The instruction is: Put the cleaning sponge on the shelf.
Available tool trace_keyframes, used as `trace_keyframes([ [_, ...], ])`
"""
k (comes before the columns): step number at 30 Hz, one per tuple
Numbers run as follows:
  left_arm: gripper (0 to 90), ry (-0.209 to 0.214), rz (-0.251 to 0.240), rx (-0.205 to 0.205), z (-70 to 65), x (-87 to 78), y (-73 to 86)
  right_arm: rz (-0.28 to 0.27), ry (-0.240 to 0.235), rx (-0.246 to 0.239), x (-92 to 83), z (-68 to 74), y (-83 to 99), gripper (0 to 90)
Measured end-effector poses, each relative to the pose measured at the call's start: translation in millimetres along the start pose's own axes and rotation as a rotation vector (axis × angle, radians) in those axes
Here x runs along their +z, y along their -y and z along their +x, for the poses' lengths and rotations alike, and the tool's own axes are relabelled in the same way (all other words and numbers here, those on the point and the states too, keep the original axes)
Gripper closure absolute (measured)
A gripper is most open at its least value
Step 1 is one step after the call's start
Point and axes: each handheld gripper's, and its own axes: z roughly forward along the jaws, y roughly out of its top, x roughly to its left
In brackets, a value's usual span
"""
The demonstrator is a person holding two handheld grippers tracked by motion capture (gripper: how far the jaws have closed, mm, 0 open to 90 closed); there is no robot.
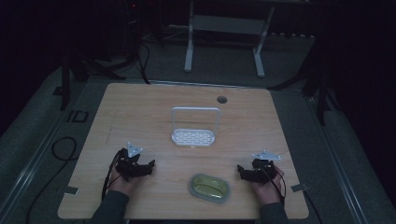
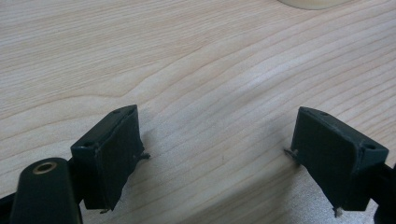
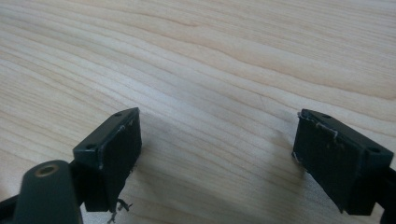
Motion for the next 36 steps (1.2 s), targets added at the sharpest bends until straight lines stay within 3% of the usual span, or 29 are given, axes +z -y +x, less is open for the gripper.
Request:
trace_keyframes([
  [5, 16.0, 0.000, 0.000, 0.000, 0.0, 0.0, 0.0, 0.015, -0.004, -0.003, -1.0, 0.2, -1.9, 16.7],
  [7, 16.0, 0.000, 0.000, 0.000, 0.0, 0.0, 0.0, 0.036, -0.011, -0.002, -3.9, -0.5, -3.3, 21.4],
  [11, 16.0, 0.000, 0.000, 0.000, 0.0, 0.0, 0.0, 0.023, -0.016, -0.004, -9.6, -2.1, -5.6, 23.5],
  [17, 16.0, 0.000, 0.000, 0.000, 0.0, 0.0, 0.0, -0.003, -0.033, -0.051, -23.6, 0.5, -13.7, 28.5],
  [22, 16.0, 0.000, 0.000, 0.000, 0.0, 0.0, 0.0, 0.028, -0.063, -0.085, -28.9, 4.2, -19.3, 33.8],
  [36, 16.0, 0.000, 0.001, 0.001, 0.1, -0.1, 0.0, 0.011, -0.141, -0.179, -48.1, 17.1, -38.8, 45.1],
])
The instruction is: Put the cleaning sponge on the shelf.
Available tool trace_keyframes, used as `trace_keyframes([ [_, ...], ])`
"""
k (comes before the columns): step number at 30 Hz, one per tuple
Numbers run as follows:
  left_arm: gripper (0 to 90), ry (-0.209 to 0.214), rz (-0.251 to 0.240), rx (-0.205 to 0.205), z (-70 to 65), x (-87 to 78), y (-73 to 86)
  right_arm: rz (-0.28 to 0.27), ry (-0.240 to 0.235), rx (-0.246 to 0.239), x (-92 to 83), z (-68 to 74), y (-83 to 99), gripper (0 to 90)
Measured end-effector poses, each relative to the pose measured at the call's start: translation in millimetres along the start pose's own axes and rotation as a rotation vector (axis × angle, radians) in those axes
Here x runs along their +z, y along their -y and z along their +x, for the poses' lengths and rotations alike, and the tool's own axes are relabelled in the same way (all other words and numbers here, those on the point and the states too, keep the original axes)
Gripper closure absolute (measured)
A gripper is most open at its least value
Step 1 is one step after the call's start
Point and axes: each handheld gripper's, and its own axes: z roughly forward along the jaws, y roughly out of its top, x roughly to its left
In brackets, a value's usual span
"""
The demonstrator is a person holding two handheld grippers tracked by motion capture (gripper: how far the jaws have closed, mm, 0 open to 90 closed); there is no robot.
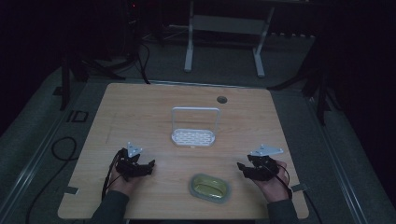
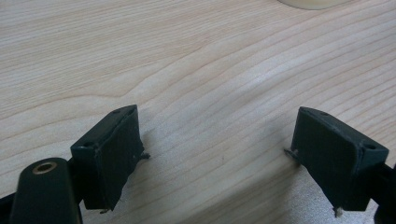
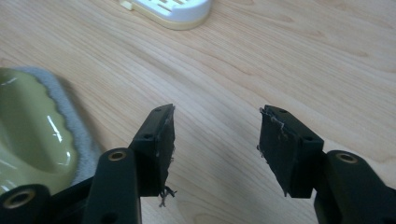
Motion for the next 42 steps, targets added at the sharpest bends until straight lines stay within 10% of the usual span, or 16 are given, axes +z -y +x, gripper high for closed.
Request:
trace_keyframes([
  [42, 15.7, 0.001, 0.000, -0.001, -0.5, 0.4, -0.3, 0.104, -0.181, -0.230, -7.7, 43.0, -40.8, 59.1],
])
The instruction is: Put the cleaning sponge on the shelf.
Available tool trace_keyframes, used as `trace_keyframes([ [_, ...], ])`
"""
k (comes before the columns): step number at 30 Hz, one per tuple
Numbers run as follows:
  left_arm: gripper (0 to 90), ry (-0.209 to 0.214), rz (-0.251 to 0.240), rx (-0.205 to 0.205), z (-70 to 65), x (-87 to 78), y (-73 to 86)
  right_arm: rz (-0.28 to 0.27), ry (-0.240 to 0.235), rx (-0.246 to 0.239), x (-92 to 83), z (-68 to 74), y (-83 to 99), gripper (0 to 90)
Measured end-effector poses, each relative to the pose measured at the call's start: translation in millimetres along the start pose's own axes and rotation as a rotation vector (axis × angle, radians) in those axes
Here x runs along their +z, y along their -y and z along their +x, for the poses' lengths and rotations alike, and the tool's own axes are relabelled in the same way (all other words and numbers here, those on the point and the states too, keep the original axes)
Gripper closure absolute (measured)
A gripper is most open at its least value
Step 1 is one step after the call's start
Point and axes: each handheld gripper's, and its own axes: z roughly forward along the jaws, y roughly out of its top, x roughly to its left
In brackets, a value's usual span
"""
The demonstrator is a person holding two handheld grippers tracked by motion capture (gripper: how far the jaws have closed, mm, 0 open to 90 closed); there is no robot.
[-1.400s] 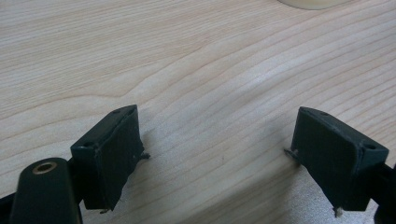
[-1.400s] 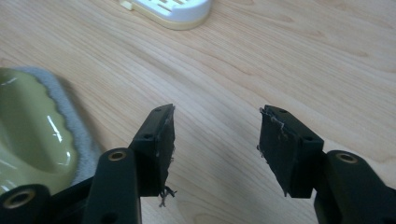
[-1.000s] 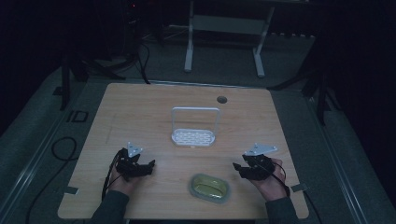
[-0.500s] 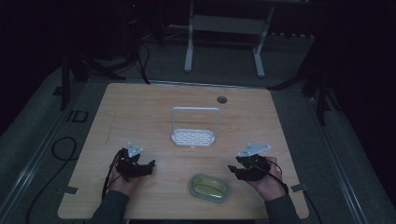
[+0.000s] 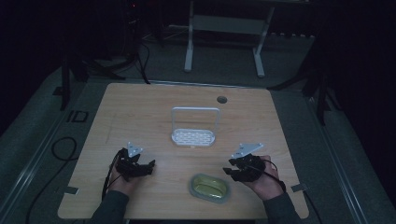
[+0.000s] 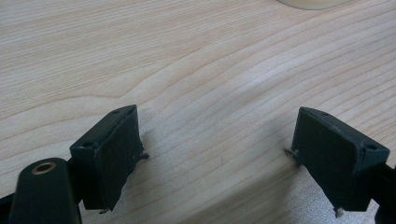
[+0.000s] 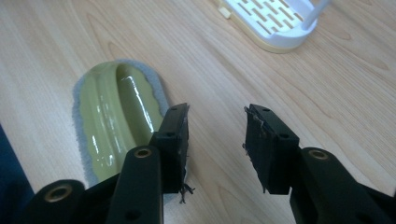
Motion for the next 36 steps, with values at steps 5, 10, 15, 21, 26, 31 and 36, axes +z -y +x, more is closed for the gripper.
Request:
trace_keyframes([
  [5, 15.7, 0.000, 0.000, 0.000, 0.0, 0.0, 0.0, 0.025, -0.017, -0.029, 0.9, 3.7, -4.4, 60.8],
  [10, 15.7, 0.000, 0.000, 0.000, 0.0, 0.0, 0.0, 0.043, -0.036, -0.047, 1.4, 6.6, -7.7, 61.7],
  [15, 15.7, 0.000, 0.000, 0.000, 0.0, 0.0, 0.0, 0.058, -0.049, -0.065, 2.9, 10.2, -11.2, 62.8],
  [21, 15.7, 0.000, 0.000, 0.000, 0.0, 0.0, 0.0, 0.081, -0.073, -0.094, 4.9, 15.4, -16.6, 65.6],
  [26, 15.7, 0.000, 0.000, 0.000, 0.0, 0.0, 0.0, 0.115, -0.088, -0.126, 7.6, 19.9, -21.0, 66.0],
  [31, 15.7, 0.000, 0.000, 0.000, 0.0, 0.0, 0.0, 0.133, -0.109, -0.147, 8.8, 24.4, -25.1, 65.9],
  [36, 15.7, 0.000, 0.000, 0.000, 0.0, 0.0, 0.0, 0.153, -0.128, -0.174, 10.5, 29.3, -28.7, 65.8],
])
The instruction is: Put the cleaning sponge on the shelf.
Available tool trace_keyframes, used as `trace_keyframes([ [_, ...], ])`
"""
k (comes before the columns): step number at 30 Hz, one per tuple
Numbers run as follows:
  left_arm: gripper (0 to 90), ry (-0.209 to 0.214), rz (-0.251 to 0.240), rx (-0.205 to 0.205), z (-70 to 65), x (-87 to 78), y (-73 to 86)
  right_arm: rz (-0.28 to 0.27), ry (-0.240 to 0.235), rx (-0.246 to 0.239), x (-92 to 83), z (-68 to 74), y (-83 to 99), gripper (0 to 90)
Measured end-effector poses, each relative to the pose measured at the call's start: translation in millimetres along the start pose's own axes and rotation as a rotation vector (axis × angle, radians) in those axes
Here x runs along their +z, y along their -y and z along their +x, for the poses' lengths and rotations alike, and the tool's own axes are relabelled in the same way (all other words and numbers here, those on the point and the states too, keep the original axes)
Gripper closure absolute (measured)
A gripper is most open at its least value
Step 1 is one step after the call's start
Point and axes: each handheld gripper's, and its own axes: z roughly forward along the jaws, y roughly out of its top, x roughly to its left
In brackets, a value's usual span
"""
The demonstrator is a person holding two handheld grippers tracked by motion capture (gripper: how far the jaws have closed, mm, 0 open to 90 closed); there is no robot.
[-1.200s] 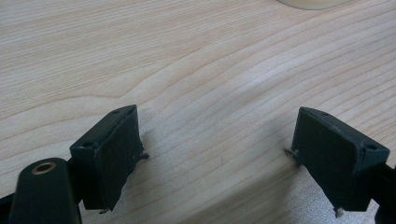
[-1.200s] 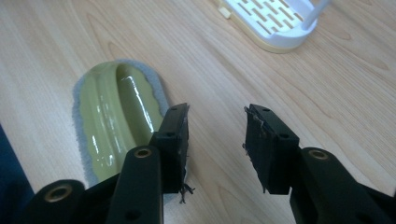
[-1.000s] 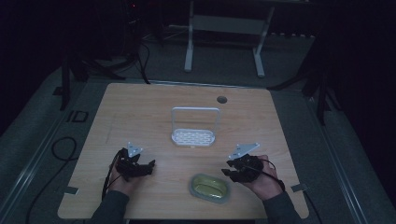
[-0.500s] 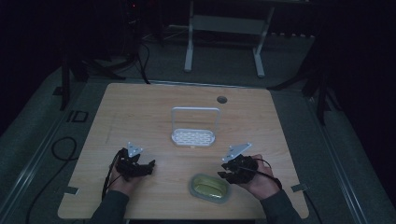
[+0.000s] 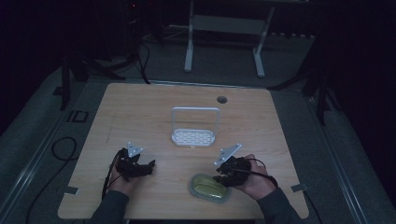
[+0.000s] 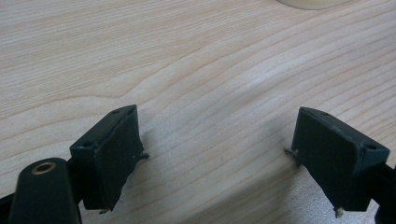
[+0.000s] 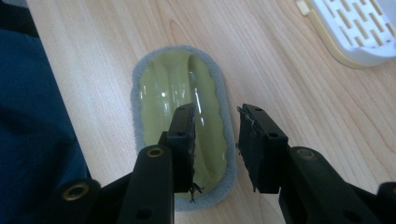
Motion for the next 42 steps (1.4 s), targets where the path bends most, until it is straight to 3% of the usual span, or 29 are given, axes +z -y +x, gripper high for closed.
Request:
trace_keyframes([
  [20, 15.7, 0.000, 0.000, 0.000, 0.0, 0.0, 0.0, 0.098, -0.036, -0.093, 10.6, 10.0, -16.4, 65.4],
  [42, 15.7, 0.000, 0.000, 0.000, 0.0, 0.0, 0.0, 0.193, -0.067, -0.135, 25.0, 14.6, -24.3, 64.3],
])
